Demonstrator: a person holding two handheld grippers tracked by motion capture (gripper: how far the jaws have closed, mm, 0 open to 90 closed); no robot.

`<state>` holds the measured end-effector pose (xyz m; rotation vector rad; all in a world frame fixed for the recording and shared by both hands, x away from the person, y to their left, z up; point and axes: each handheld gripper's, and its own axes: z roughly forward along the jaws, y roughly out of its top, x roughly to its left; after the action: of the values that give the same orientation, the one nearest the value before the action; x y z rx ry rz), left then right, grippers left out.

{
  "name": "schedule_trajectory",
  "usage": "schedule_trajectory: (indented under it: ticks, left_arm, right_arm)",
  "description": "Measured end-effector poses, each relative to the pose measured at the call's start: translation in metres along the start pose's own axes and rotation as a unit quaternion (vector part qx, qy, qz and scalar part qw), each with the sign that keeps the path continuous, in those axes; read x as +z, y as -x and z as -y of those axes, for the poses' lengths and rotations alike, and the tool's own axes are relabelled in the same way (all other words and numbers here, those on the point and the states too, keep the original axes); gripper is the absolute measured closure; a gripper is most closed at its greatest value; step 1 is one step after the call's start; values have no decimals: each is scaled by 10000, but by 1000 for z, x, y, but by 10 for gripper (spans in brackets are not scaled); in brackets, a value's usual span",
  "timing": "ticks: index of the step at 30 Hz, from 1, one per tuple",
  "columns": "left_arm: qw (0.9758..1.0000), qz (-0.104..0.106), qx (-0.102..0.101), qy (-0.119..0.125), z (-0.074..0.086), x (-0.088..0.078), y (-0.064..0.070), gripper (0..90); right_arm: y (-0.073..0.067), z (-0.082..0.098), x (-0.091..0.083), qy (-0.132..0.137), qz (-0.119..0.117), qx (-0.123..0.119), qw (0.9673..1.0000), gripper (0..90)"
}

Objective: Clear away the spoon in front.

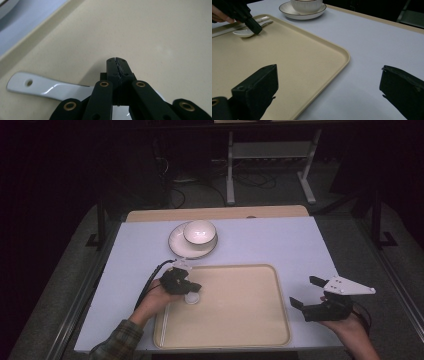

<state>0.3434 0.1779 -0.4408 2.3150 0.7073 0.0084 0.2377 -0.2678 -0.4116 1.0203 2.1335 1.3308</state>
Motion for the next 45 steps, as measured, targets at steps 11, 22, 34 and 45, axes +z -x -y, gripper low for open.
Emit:
schedule_trajectory:
  ticks: [11,22,34,45]
  left_arm:
    - [9999,-10,-50,-106,20,-13,5,897]
    - [9999,-46,37,-114,21,-17,8,897]
    - [9991,-271,-61,314,17,-34,0,777]
    - [9955,-495,-300,754,12,-51,-14,479]
  right_arm:
    - [0,0,0,4,-2,4,10000,15]
    - [-1,0,0,-9,-5,-10,10000,15]
    - [-1,0,1,-28,-12,-35,10000,15]
    - [-1,0,1,-32,-3,-14,10000,15]
